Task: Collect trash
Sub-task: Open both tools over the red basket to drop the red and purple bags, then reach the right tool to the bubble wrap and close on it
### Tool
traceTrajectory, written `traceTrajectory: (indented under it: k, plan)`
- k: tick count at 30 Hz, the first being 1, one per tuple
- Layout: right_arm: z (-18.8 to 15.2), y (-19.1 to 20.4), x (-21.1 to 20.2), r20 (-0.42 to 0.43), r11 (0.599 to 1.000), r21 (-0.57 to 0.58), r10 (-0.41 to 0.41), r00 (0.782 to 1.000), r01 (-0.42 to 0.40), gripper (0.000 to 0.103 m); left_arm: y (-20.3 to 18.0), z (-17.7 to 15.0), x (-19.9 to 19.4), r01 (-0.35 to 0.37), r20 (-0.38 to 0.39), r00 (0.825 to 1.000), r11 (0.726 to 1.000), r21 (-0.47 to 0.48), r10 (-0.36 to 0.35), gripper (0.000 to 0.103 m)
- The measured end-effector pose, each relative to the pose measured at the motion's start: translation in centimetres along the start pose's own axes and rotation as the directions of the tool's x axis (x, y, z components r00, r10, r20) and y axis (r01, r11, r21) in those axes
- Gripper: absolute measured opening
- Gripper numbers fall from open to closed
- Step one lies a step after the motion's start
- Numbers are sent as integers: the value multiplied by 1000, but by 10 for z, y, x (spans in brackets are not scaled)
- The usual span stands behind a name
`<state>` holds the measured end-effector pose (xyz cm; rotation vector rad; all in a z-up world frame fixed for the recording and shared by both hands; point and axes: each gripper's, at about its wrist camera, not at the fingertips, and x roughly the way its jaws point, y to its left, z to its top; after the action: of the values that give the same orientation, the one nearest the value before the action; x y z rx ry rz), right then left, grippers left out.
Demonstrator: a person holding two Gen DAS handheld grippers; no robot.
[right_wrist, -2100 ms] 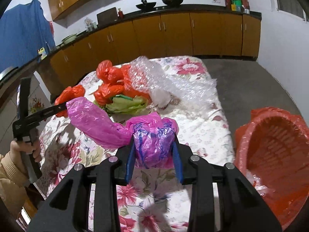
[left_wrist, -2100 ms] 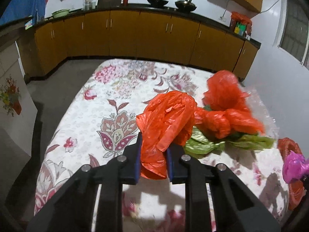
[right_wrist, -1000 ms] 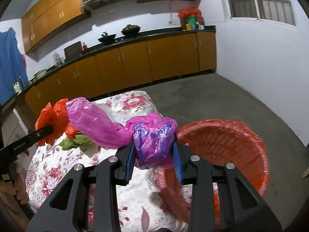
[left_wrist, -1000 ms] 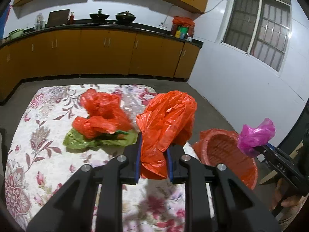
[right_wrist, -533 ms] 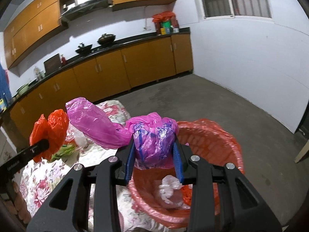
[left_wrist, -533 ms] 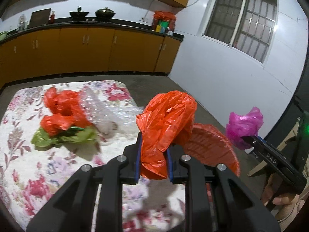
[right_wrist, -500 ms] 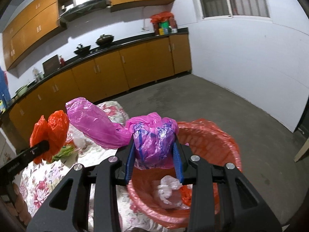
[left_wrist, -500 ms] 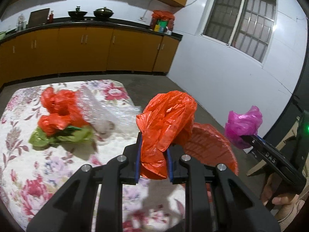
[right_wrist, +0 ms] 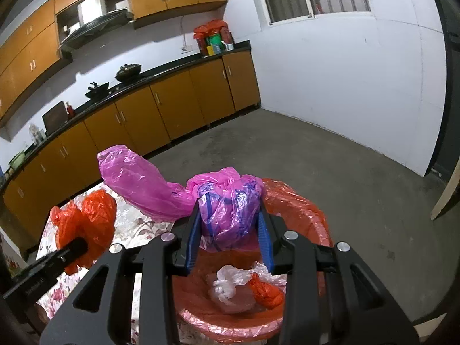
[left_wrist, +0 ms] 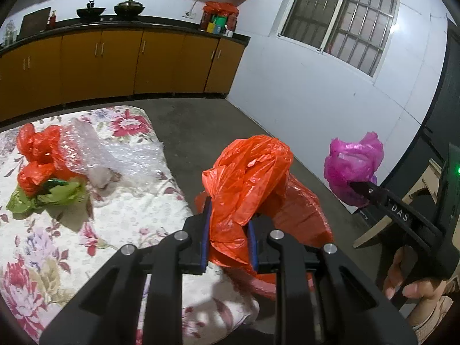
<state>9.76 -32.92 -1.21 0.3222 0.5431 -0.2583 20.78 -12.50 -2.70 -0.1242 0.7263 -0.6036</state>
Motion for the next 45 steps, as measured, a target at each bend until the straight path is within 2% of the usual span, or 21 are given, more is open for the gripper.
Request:
traceTrajectory:
  k: [11,14,17,18,22,26,33,38,45]
  plan:
    - [4,-3,7,-10,999,40,-29,1000,29,39,-25,-4,30,43,-50,998,999,17,-42,22]
    - [3,-9,10,-18,998,54,-31,999,32,44,-34,-7,43,57,-76,996,998,24,-55,26]
    - [2,-14,15,-34,997,65,-33,999,35,52,-36,-12,53,64,-99,993,998,23,-62,33]
    - [0,-16,16,-38,997,68,-34,999,36,53,-36,-15,57,66,-112,992,998,22,-63,37]
    - [-4,-22,17,-53,996,75,-42,998,46,54,-31,-25,66,53,-144,988,998,21,-50,39]
    - [-7,-24,16,-55,996,64,-56,997,60,54,-18,-30,65,14,-148,989,1000,7,-13,40]
    - [-9,-7,19,-56,1000,-6,-25,998,25,54,18,-30,39,-111,-90,990,994,-14,109,54]
    - [-13,19,25,-75,998,-60,26,997,-31,54,48,-32,19,-192,-56,980,981,-36,190,58]
    - [-19,66,35,-113,982,-138,112,987,-127,54,94,-38,-13,-305,-10,952,949,-74,305,62]
